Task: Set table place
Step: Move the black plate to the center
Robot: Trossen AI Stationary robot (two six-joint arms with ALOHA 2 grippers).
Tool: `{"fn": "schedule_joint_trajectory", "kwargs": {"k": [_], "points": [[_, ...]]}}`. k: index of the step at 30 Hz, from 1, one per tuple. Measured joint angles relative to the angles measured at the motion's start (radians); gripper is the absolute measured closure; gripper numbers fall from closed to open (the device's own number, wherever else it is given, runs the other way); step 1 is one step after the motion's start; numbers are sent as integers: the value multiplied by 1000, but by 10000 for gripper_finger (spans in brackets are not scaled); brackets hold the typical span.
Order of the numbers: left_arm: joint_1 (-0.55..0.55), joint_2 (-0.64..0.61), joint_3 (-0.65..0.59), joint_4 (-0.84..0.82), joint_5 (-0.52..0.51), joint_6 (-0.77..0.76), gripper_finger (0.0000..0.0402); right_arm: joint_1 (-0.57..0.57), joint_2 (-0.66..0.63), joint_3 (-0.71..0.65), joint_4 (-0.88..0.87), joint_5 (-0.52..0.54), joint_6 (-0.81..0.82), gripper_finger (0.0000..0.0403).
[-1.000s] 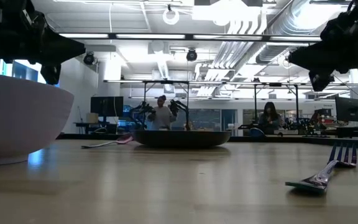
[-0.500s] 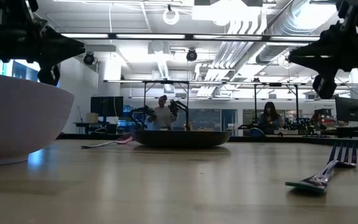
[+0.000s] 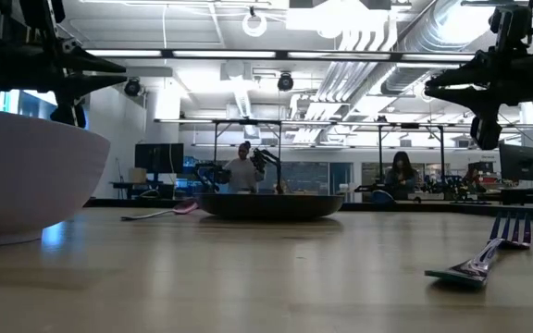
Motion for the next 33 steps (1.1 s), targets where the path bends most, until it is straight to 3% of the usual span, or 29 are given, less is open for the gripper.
{"fn": "schedule_joint_trajectory", "kwargs": {"k": [5,11,19,24,29,33], "points": [[0,0,0,5,15,-159,364,-3,0,0,-2,-7,213,359],[0,0,0,-2,25,-160,364,-6,62,0,-5,-17,381,354],[0,0,0,129,-94,-56,364,-6,231,0,126,-28,217,258],[0,0,0,140,-34,2,364,-6,294,0,256,-22,112,210],[0,0,0,133,81,91,364,-6,308,0,268,-22,107,203],[0,0,0,113,97,153,364,-6,308,0,279,-24,79,203]]}}
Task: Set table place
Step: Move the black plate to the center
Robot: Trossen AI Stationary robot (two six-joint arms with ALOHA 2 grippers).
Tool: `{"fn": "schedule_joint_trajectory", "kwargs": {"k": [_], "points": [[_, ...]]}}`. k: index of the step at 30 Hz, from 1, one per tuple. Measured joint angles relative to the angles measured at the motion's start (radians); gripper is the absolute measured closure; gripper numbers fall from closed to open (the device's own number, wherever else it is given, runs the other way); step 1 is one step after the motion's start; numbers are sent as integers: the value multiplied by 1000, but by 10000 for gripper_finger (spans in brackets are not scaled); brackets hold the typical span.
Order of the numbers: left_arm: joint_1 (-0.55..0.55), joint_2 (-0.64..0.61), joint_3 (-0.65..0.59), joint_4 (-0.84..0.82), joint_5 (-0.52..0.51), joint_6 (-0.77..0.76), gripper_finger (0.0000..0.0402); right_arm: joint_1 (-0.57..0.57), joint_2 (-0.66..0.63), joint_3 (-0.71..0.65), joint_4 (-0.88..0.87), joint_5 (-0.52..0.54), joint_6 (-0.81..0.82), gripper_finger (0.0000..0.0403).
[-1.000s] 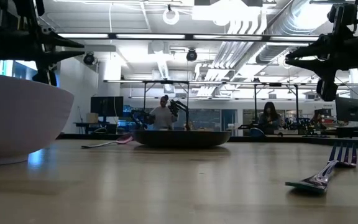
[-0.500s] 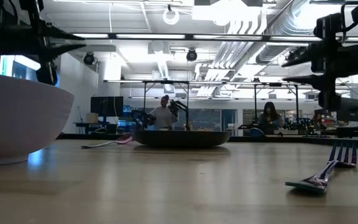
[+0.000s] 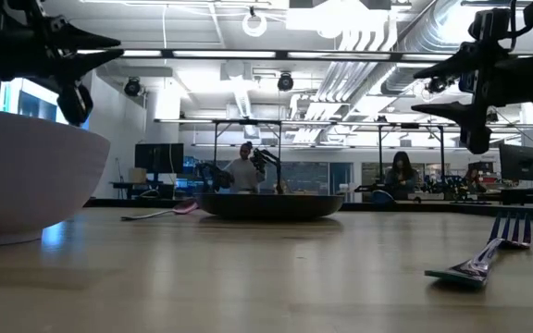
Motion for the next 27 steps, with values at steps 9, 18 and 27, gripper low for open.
{"fn": "schedule_joint_trajectory", "kwargs": {"k": [9,18,27], "points": [[0,0,0,-98,-6,-45,323,0,0,0,38,-4,-39,203],[0,0,0,-87,-60,-66,234,0,0,0,40,15,77,203],[0,0,0,0,-173,-42,227,0,0,0,111,13,36,203]]}}
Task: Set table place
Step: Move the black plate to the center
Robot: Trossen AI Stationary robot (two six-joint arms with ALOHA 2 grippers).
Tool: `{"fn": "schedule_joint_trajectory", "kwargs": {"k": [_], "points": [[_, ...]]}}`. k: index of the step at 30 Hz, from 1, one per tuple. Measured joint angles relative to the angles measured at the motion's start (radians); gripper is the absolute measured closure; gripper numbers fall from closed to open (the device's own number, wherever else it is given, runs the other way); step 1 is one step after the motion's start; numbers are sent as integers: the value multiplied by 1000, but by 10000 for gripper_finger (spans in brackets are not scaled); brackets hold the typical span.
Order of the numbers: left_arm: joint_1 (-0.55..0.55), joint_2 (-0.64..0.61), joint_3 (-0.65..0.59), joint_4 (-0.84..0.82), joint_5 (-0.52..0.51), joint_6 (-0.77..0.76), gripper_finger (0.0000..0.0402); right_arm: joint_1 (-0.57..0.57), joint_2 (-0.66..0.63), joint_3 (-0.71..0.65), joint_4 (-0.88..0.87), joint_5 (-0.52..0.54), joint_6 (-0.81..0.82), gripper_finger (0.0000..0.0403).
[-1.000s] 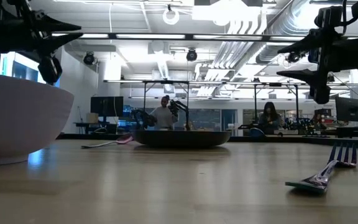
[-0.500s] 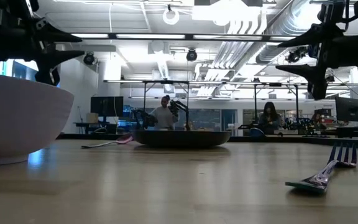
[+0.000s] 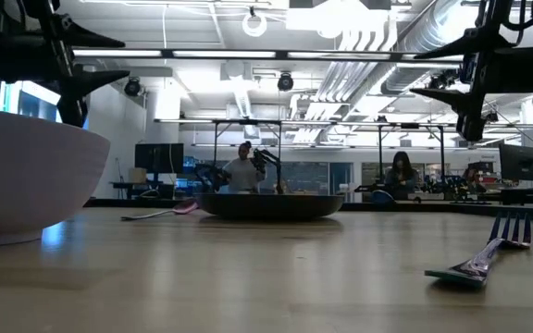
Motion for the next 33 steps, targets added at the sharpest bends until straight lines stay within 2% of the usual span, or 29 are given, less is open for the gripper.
{"fn": "schedule_joint_trajectory", "kwargs": {"k": [8,15,27,33], "points": [[0,0,0,0,2,-73,243,0,0,0,2,-1,-6,203],[0,0,0,0,139,-100,247,0,0,0,2,-1,34,203],[0,0,0,0,59,-47,247,0,0,0,3,42,63,203],[0,0,0,0,71,-59,246,0,0,0,-6,49,65,203]]}}
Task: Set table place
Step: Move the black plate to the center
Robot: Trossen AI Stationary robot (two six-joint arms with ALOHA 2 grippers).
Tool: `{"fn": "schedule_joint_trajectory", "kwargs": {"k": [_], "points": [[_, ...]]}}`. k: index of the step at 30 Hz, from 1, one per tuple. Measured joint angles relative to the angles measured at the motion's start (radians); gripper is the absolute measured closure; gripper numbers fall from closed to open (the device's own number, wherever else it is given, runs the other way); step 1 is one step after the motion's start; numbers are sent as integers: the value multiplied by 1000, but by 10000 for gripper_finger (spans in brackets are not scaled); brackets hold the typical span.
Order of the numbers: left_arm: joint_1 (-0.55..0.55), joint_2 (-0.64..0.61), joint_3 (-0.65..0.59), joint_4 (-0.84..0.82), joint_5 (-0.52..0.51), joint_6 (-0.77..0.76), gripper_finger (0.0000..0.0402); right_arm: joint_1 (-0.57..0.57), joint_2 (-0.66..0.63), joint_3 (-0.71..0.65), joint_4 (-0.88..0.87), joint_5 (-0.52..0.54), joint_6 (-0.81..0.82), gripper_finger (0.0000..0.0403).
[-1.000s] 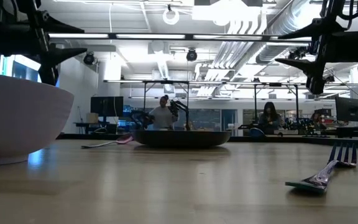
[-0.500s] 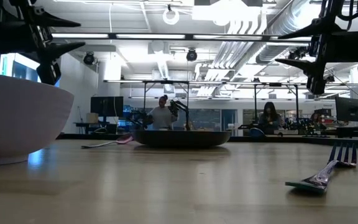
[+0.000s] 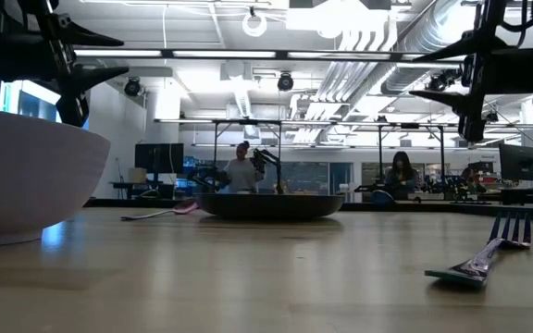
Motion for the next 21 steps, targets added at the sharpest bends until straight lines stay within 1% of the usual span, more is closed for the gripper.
{"fn": "schedule_joint_trajectory", "kwargs": {"k": [4,6,8,10,12,14,18,21], "points": [[0,0,0,-1,129,-39,245,0,0,0,0,-4,0,203],[0,0,0,-3,193,-69,245,0,0,0,0,-25,0,203],[0,0,0,-10,234,-88,245,0,0,0,0,-51,-1,203],[0,0,0,-10,241,-94,245,1,0,0,-1,-63,-1,203],[0,0,0,-10,221,-91,245,1,5,0,-6,-62,2,203],[0,0,0,-10,191,-80,245,1,21,2,-24,-32,40,203],[0,0,0,-13,156,-78,245,1,93,2,-83,17,164,203],[0,0,0,-25,144,-78,245,1,169,43,-115,18,176,203]]}}
